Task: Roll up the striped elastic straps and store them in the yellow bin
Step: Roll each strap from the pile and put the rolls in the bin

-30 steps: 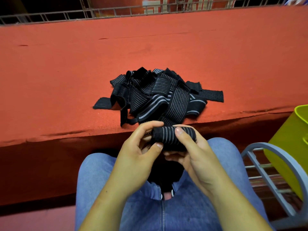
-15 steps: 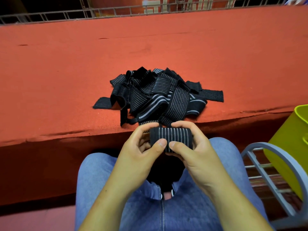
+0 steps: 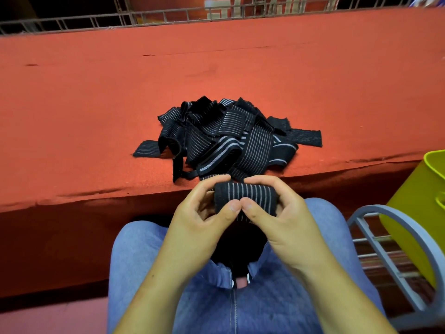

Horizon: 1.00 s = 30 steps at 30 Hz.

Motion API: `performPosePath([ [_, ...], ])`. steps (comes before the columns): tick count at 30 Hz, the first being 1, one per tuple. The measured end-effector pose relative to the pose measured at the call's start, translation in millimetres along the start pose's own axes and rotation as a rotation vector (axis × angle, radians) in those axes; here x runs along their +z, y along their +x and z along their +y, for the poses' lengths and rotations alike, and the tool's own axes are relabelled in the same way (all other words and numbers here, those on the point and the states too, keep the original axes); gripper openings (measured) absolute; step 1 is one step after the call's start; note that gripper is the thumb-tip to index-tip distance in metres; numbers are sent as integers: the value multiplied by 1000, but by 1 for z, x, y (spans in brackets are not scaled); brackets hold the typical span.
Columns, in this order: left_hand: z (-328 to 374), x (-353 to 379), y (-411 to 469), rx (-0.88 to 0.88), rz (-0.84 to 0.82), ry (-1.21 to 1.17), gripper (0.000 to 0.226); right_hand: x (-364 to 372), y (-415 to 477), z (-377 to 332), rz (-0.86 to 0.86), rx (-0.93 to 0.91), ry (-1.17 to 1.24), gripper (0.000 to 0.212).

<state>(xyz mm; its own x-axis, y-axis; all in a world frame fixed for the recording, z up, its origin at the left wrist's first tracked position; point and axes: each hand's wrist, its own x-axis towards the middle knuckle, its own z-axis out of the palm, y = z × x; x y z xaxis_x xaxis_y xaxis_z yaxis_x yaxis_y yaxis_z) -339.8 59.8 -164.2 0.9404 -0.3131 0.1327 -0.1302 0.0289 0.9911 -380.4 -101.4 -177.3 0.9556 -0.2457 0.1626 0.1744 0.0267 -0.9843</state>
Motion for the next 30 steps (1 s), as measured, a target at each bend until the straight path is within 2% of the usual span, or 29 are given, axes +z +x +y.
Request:
performPosePath([
  [7,4,2,4,67,8,55,33,-7,3,-9,-52,25,28,28],
  [9,6,5,7,67,1,64,32,-14,7,-13,-78,35,-26,31],
  [18,30,36,25,53,-103,24,43,-72,24,-69,-226,-83,-670,21],
  [23,38,74,42,49,-139,32,48,-109,32,-103,-232,-135,-1013,35],
  [30,53,131,59,12,-232,-25,42,-158,35,-134,-232,-109,-1190,27],
])
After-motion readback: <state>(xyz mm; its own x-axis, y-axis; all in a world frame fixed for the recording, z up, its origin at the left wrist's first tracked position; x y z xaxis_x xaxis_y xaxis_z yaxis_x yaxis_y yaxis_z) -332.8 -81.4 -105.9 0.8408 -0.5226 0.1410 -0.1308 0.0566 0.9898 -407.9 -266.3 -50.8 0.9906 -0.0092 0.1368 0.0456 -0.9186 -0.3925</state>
